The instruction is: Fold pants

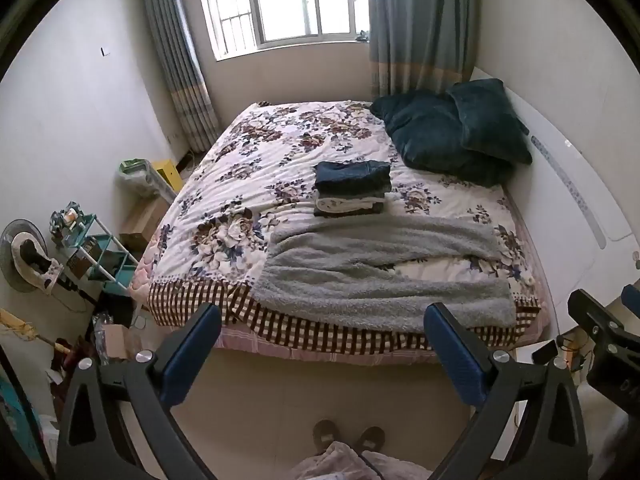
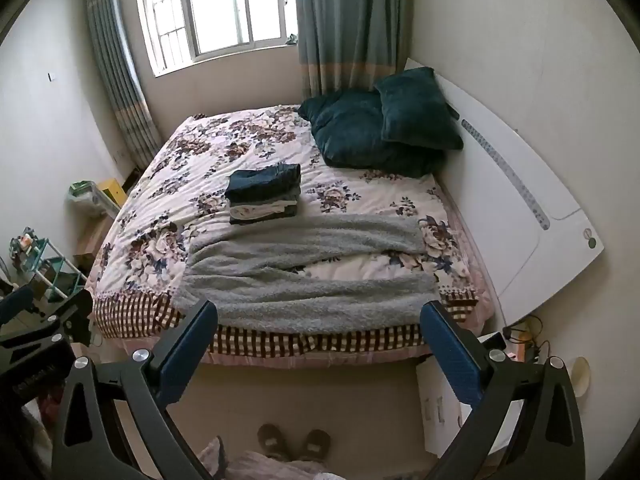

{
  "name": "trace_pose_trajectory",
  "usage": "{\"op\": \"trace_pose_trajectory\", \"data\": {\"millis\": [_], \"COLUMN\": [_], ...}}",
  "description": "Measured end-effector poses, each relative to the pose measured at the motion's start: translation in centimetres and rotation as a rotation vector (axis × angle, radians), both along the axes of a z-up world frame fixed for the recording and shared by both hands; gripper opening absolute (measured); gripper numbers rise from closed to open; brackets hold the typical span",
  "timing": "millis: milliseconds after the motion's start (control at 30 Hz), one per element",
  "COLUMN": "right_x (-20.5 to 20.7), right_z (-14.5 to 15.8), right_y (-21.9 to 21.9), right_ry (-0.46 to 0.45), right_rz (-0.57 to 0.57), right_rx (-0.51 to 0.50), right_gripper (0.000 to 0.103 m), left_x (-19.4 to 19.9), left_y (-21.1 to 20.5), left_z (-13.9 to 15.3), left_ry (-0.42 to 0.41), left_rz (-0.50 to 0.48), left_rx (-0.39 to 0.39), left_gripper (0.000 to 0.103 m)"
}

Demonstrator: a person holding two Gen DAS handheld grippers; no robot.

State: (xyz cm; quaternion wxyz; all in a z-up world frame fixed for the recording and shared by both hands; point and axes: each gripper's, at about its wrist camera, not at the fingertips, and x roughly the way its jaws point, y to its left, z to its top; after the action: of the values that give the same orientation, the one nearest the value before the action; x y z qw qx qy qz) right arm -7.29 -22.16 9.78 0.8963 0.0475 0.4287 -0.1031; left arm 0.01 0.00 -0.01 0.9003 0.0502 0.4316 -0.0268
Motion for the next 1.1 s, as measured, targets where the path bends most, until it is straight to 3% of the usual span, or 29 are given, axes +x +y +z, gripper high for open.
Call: {"op": "trace_pose_trajectory", "data": {"millis": [1100], "right_x": [1.0], "right_z": [0.2], "right_y": [-0.7], "right_ry": [-0.002], "right_rz": [-0.001], "right_rx": [0.002], "right_gripper": [0.103], "left_x": [1.1], "left_y": [-1.2], "left_z": [1.0], "left_ry": [-0.022], "left_rz": [0.004], "left_rx": [-0.013], "left_gripper": [0.103]}}
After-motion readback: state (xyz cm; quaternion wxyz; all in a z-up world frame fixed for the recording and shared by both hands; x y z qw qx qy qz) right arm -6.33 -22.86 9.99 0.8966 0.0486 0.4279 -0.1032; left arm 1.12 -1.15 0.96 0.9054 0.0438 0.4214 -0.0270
